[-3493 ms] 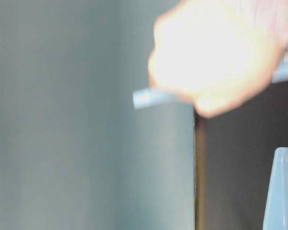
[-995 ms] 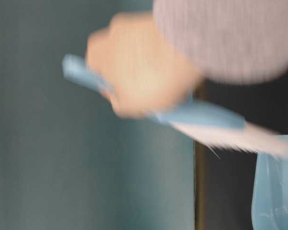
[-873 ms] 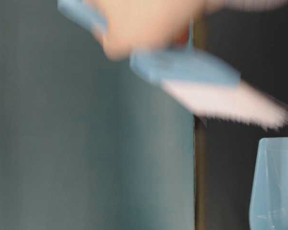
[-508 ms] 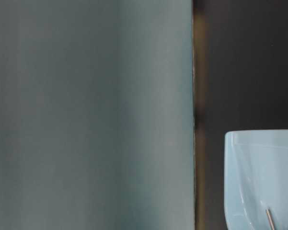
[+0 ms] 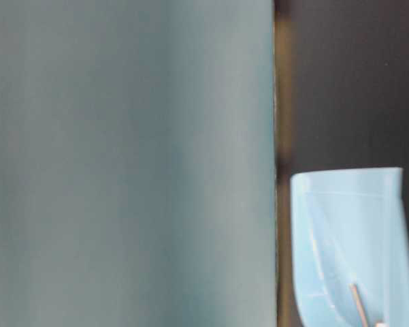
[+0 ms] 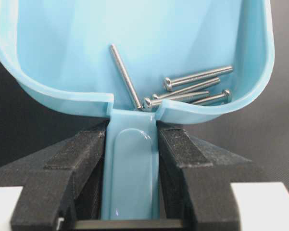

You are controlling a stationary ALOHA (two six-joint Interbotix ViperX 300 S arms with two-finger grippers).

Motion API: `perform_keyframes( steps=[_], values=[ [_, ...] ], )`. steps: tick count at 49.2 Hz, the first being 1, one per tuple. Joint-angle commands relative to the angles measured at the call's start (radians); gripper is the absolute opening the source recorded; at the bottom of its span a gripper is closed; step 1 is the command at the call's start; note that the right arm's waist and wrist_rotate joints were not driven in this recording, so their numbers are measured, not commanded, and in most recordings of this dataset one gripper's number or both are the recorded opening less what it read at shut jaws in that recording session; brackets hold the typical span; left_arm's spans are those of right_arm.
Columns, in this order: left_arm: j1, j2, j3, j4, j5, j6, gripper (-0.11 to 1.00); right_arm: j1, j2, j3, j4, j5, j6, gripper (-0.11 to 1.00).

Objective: Hold the dustpan with the left arm, while a human hand uses a hand brush to gather screws into the dustpan.
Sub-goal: 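Hold the dustpan with screws inside using the left gripper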

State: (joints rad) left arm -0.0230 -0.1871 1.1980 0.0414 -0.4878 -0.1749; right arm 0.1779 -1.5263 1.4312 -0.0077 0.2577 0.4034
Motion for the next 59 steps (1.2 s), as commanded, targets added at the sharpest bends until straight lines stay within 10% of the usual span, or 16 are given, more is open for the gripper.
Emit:
perform_keyframes(
  steps=[1, 59],
  values=[
    [-0.002, -0.032, -0.005, 0.003, -0.008, 0.003, 0.30, 0.000, 0.005, -0.006, 0.000, -0.005, 0.000, 0.00],
    [-0.061, -0.060, -0.003, 0.003, 0.089, 0.006, 0.30, 0.000, 0.005, -0.006, 0.000, -0.005, 0.000, 0.00]
  ],
)
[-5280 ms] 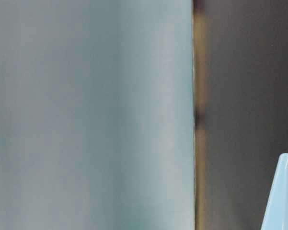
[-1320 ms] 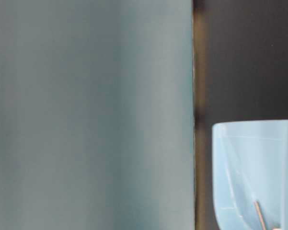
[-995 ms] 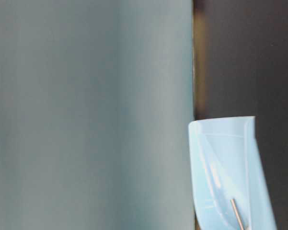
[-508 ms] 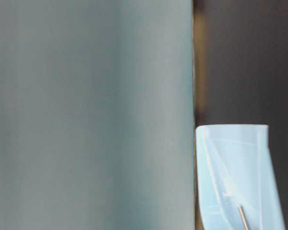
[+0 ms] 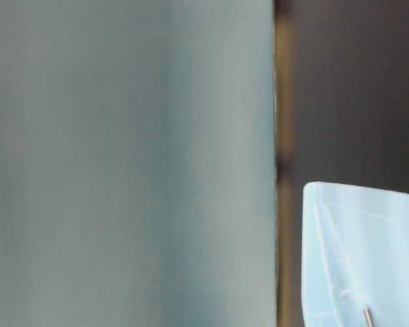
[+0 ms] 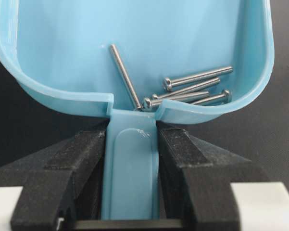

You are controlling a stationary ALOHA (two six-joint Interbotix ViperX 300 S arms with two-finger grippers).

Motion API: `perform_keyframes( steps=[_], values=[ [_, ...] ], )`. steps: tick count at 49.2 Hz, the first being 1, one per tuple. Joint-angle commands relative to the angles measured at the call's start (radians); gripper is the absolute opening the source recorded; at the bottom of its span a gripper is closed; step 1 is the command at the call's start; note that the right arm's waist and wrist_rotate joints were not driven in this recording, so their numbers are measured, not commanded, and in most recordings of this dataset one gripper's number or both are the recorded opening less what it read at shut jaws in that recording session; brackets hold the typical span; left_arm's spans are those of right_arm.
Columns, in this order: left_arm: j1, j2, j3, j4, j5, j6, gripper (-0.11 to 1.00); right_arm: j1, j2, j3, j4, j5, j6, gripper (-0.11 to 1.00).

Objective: Hold the dustpan with the left arm, while a human hand uses a hand brush to gather screws into the dustpan.
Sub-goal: 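Hold the dustpan with screws inside using the left gripper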

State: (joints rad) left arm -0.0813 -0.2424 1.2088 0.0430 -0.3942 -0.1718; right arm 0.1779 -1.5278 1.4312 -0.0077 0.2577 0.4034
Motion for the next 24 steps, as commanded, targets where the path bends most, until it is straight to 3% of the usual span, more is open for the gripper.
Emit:
perform_keyframes(
  steps=[1, 24],
  values=[
    [-0.003, -0.006, -0.015, 0.002, -0.005, 0.003, 0.30, 0.000, 0.005, -0.006, 0.000, -0.005, 0.000, 0.00],
    [-0.006, -0.006, -0.015, 0.002, 0.003, 0.002, 0.30, 0.000, 0.005, -0.006, 0.000, -0.005, 0.002, 0.00]
  ],
)
